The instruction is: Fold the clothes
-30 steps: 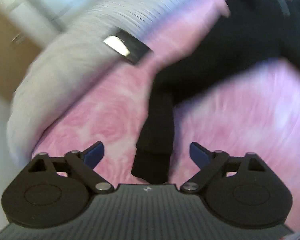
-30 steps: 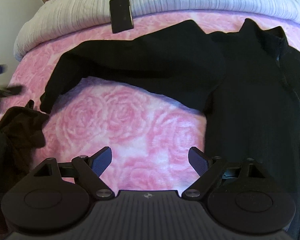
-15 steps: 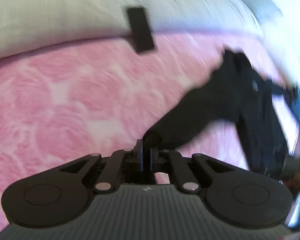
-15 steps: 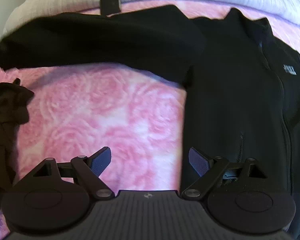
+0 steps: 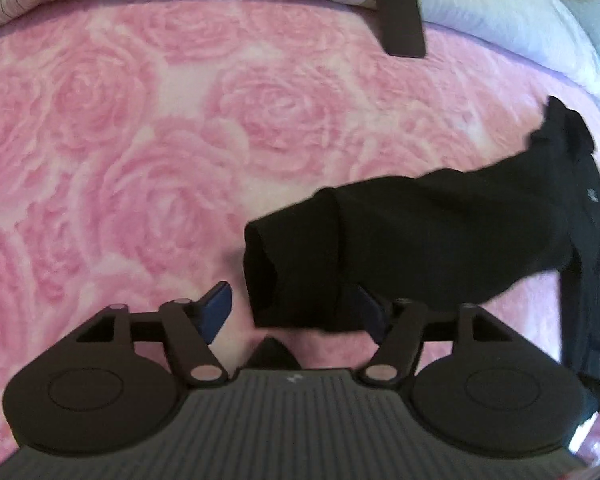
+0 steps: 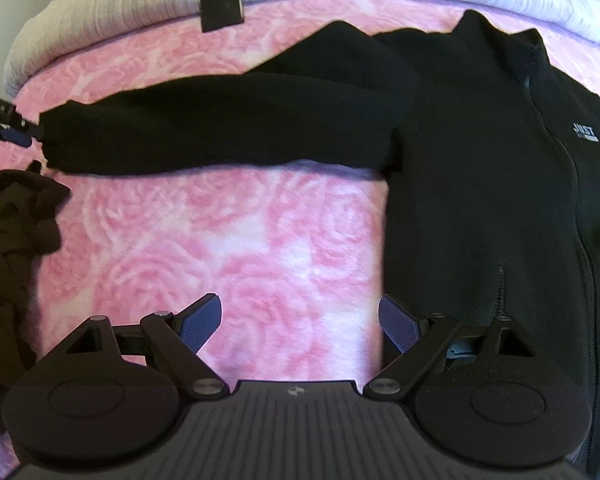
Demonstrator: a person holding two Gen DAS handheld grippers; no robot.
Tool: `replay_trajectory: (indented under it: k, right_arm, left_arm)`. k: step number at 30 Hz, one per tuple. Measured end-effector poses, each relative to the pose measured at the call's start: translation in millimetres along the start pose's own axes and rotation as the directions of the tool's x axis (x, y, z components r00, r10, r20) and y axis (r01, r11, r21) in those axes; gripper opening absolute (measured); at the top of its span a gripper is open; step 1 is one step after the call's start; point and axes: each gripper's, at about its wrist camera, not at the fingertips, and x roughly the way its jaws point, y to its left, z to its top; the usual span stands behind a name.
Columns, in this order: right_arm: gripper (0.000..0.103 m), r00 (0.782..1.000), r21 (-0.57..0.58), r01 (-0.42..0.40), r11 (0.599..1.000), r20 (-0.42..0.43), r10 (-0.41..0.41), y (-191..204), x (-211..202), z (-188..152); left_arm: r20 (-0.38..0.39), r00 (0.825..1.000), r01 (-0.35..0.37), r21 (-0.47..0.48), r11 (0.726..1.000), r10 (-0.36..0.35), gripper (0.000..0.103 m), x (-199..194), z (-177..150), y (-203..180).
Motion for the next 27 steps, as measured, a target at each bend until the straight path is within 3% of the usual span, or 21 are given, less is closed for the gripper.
replay_trajectory:
  k: [2, 3, 4, 6, 11, 14, 17, 18, 22, 27]
  right_arm:
    - [0.088, 1.000, 0.003, 0.005, 1.000, -0.004, -0.005, -2, 1, -1]
    - [0.088, 1.000, 0.003, 0.008, 1.000, -0.006, -0.008, -3, 2, -1]
    - [0.088, 1.000, 0.003, 0.012, 1.000, -0.007, -0.012, -5, 2, -1]
    - [0.088, 1.000, 0.005, 0.016, 1.000, -0.003, -0.016, -8, 1, -1]
    - [0.088, 1.000, 0.003, 0.021, 1.000, 0.010, -0.021, -15, -2, 0]
    - [0.088, 1.000, 0.008, 0.020, 1.000, 0.011, -0.020, -17, -1, 0]
    - [0.088, 1.000, 0.021, 0.016, 1.000, 0.014, -0.017, -21, -3, 0]
    - [0.089, 1.000, 0.024, 0.019, 1.000, 0.016, -0.019, -23, -5, 0]
    - [0.089, 0.999, 0.052, 0.046, 0.998, 0.019, -0.047, -42, -15, -9]
    - [0.089, 0.995, 0.154, 0.099, 0.983, 0.003, -0.100, -88, -33, -30]
  left_arm:
    - [-0.021, 1.000, 0.006, -0.030, 1.000, -0.007, 0.062, 0, -1, 1]
    - [-0.031, 0.999, 0.009, -0.046, 0.999, -0.011, 0.047, 1, -2, 1]
    - [-0.042, 0.999, 0.012, -0.061, 0.998, -0.015, 0.019, 1, -2, 1]
    - [-0.062, 0.998, 0.017, -0.091, 0.996, -0.023, 0.005, 1, -3, 2]
    - [-0.096, 0.995, 0.023, -0.193, 0.981, -0.042, 0.004, -13, -9, 11]
    - [-0.151, 0.988, 0.000, -0.188, 0.982, -0.029, 0.006, -11, -13, 14]
    - [-0.189, 0.981, -0.079, -0.153, 0.985, 0.050, 0.020, -8, -16, 10]
    - [-0.182, 0.980, -0.108, -0.132, 0.985, 0.083, 0.027, -10, -17, 8]
    - [-0.096, 0.976, -0.206, -0.083, 0.975, 0.198, 0.030, -32, -17, -8]
    - [0.061, 0.942, -0.330, -0.002, 0.944, 0.329, 0.041, -72, -21, -50]
